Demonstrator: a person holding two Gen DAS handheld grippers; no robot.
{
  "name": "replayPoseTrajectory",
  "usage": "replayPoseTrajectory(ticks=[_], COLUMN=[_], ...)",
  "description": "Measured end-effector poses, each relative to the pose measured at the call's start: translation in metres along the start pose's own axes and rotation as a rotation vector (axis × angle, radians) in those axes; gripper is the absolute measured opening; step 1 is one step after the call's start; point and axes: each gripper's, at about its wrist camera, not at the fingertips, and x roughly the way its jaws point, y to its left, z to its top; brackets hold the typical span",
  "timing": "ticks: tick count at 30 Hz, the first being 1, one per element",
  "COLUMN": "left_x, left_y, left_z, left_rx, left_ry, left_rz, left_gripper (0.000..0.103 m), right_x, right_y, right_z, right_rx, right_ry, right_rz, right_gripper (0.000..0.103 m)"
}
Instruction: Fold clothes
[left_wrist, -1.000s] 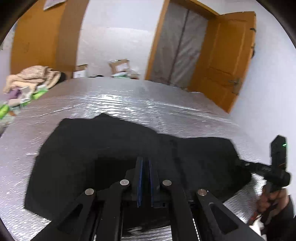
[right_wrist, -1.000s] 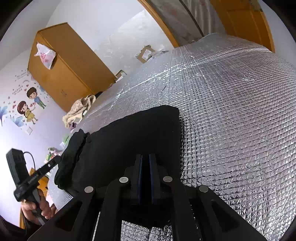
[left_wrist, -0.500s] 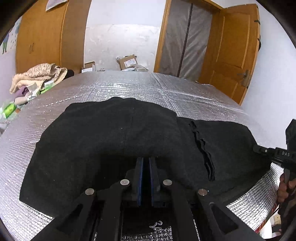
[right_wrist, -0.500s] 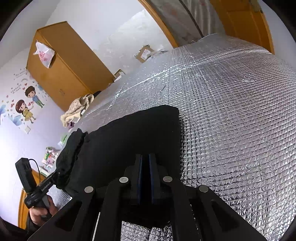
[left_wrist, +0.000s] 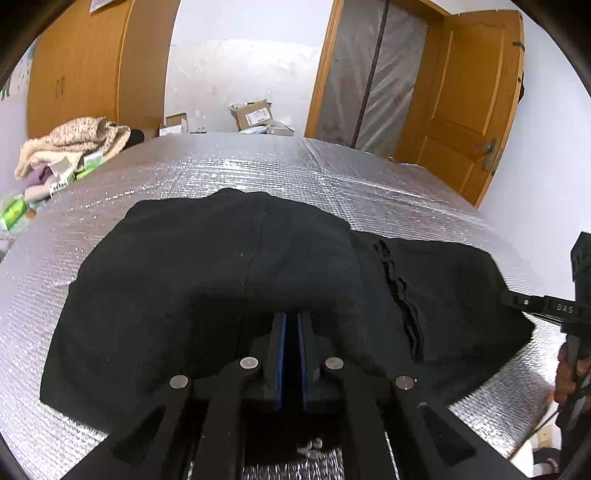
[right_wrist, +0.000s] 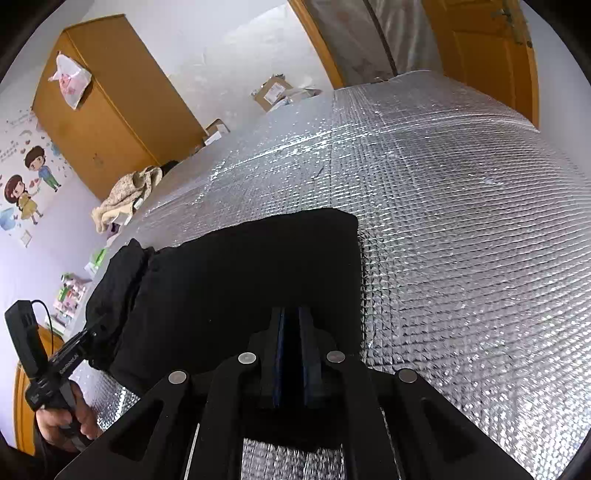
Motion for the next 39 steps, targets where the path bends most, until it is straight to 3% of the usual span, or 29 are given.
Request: replayPoseTrajectory(ticks=[9,16,21,26,28,31,34,39], left_x=[-0.002,0.015,0.024,0.017,0.013,0.006,0.000,0.007], left_y=[-0.005,-0.016,-0.015,-0.013,-0.012,-0.012,-0.011,-0.011], left_z=[-0.009,0.004,0.012,0.011,0.009,0.007,0.006,-0.001], left_rx=[0.027,0.072,0.062,0.048,0.044,0.037,0.030,0.024], left_ry=[-0.012,0.012,0.020,0.012,0.005,-0.005,-0.016,-0.010], left_rz=[-0.033,0.024,0.012,-0.021,-0.034,-0.053,-0.073,-0.065], left_gripper=[0.005,0.004,0.003,0.004,0.004,0.004,0.004,0.004], right_x=[-0.019,0.003,0.013,-0.008,-0.024,-0.041,-0.041,-0.013], right_y=[0.011,0.024,0.016,-0.005,-0.019,-0.032,-0.024,-0.010], right_z=[-0.020,-0.007,0.009,0.018,0.016,0.009,0.003,-0.012], right_rx=[-0.092,-0.164,-0.116,-0.014,0.038,0.087,0.055,-0.044], right_ry=[-0.005,-0.007,-0.021,-0.062,-0.110,-0.150,-0.128,0.014], right_rz=[-0.055,-0.139,-0.118,-0.017,-0.023,-0.024,0.003,-0.020], right_gripper=[0.011,0.009,0.009,0.012,0.022,0.027,0.027,0.030])
